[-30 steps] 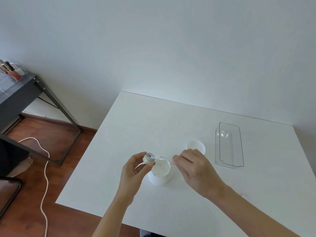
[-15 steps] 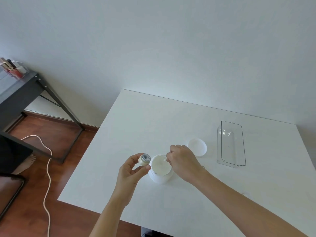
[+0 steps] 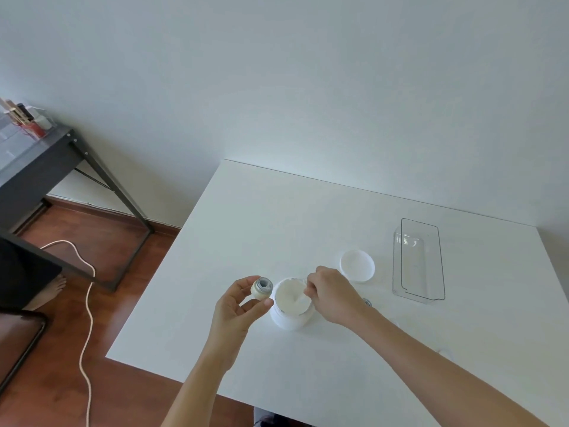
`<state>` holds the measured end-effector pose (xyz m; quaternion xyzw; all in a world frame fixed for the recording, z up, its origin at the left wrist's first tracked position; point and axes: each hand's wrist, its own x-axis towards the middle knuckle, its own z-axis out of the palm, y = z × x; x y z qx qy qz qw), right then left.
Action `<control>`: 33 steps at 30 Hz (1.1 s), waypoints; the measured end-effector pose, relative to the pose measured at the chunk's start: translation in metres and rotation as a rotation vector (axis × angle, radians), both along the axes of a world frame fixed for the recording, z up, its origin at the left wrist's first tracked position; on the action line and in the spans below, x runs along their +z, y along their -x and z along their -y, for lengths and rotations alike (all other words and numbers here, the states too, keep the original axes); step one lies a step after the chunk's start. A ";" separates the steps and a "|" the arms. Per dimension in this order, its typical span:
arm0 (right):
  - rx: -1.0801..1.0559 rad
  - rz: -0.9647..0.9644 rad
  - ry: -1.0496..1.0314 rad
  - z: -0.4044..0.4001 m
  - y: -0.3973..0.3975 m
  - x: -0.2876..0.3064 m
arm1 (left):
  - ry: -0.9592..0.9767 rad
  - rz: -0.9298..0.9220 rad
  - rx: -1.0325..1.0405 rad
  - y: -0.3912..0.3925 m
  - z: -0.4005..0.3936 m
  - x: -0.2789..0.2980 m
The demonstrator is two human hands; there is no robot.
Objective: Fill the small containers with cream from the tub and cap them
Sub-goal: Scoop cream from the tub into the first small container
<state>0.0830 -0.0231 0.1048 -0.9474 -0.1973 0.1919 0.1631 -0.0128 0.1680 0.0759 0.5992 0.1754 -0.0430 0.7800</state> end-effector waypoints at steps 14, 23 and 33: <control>-0.534 -0.340 -0.467 0.041 0.003 0.008 | -0.058 -0.012 0.050 -0.004 0.006 -0.001; -0.613 -0.365 -0.696 0.044 0.004 0.034 | -0.125 -0.032 0.038 -0.010 0.017 -0.001; -0.288 0.269 -0.626 0.024 0.023 0.053 | -0.126 -0.028 0.014 -0.014 0.026 0.005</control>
